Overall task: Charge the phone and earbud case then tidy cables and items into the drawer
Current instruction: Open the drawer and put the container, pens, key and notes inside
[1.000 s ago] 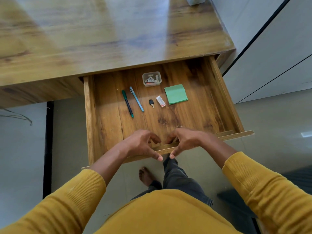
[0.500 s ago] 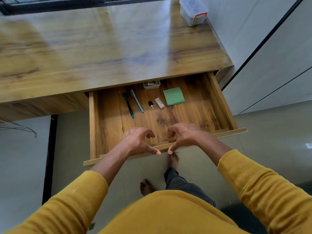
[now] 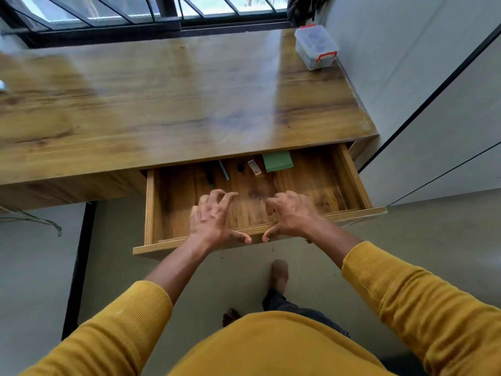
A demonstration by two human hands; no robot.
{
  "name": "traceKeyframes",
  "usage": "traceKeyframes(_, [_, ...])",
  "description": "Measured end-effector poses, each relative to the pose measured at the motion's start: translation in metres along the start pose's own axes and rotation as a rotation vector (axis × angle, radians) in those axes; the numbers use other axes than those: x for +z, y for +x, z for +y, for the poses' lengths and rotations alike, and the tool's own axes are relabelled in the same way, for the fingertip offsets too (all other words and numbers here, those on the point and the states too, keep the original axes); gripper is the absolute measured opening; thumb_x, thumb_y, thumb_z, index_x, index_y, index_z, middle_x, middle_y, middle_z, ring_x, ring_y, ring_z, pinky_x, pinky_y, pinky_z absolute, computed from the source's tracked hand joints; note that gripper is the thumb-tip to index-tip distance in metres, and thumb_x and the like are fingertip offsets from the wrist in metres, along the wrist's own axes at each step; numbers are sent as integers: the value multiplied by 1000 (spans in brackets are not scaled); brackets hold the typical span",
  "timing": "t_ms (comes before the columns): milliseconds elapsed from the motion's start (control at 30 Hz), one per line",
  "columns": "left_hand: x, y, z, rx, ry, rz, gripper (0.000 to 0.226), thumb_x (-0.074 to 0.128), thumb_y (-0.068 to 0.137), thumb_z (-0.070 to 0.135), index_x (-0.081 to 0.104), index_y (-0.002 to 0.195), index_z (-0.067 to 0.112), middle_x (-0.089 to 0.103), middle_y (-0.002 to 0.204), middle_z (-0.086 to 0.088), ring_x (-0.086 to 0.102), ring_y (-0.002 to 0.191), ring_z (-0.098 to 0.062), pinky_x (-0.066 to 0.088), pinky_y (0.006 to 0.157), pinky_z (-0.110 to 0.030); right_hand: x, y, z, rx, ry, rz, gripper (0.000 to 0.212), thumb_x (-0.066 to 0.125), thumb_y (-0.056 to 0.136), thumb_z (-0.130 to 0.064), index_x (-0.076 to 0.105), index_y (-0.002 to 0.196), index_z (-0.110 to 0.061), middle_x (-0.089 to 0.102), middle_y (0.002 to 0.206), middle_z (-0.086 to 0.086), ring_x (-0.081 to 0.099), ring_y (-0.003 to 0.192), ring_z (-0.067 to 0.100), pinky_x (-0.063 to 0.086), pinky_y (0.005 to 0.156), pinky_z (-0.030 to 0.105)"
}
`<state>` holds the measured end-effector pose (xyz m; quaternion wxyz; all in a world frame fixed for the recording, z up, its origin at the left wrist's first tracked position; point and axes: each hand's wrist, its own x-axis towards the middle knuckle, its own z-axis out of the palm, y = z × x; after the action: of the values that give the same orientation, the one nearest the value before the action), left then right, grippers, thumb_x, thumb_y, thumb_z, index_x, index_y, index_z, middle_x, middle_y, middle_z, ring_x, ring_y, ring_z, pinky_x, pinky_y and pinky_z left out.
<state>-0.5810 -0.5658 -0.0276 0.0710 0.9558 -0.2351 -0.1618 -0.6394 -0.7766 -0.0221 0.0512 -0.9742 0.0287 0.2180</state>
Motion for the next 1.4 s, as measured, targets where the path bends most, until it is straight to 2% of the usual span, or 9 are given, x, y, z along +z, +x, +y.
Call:
traceKeyframes(200, [-8,20,-2,-12,75,98,133,77,56,91,25,165,35,20,170,-4,23,155,-30,34,120,-50,-10,21,1,6,-84,151,99,77,62,-85,48,139,-30,51,134,5,50,119,26,48,91,39])
traceKeyframes(400, [-19,50,-1,-50,135,62,148,76,58,89,-1,169,29,-11,177,-5,-15,164,-31,-1,132,-57,-25,44,2,63,-88,237,130,84,52,-83,21,156,-36,21,159,11,31,141,35,41,105,47])
traceKeyframes(567, [-29,73,-2,-69,172,-5,154,71,62,91,-17,167,22,-30,173,-7,-29,159,-30,-11,131,-55,-36,65,4,73,-93,199,147,83,56,-82,-8,162,-35,-10,170,11,-3,159,40,18,125,58])
traceKeyframes(800, [-42,94,-1,-82,188,-78,158,72,61,92,-22,166,21,-32,172,-11,-29,159,-29,-12,131,-52,-48,87,13,45,-111,91,158,74,59,-89,-29,161,-26,-39,167,9,-34,155,33,-7,128,59])
traceKeyframes(900, [-44,98,0,-76,187,-79,157,72,61,92,-19,167,20,-25,174,-12,-22,162,-30,-11,132,-50,-52,92,16,38,-102,64,160,73,59,-90,-30,161,-23,-37,168,8,-34,154,31,-11,128,57])
traceKeyframes(1033, [-44,101,1,-59,207,-30,155,71,59,93,-7,169,17,-11,177,-16,-8,164,-33,-6,133,-48,-56,96,16,8,-86,74,157,77,60,-87,-20,164,-20,-23,173,10,-22,159,33,-6,131,51])
traceKeyframes(1133, [-43,102,2,-59,187,12,151,74,59,90,3,170,17,-1,177,-17,1,165,-33,2,134,-46,-59,99,14,-11,-122,131,151,80,57,-85,-2,165,-17,3,172,15,3,160,38,11,130,49])
traceKeyframes(1233, [-44,102,4,-67,165,53,145,77,61,85,11,170,16,10,177,-17,11,164,-33,14,133,-44,-61,105,13,-28,-182,201,138,79,54,-87,17,157,-19,28,154,12,31,143,36,32,119,49])
traceKeyframes(1400, [-48,102,7,-79,157,119,131,80,64,79,27,166,16,26,173,-17,26,161,-33,29,129,-42,-58,108,18,-38,-146,281,120,80,59,-83,32,150,-21,39,144,10,43,132,33,40,112,49])
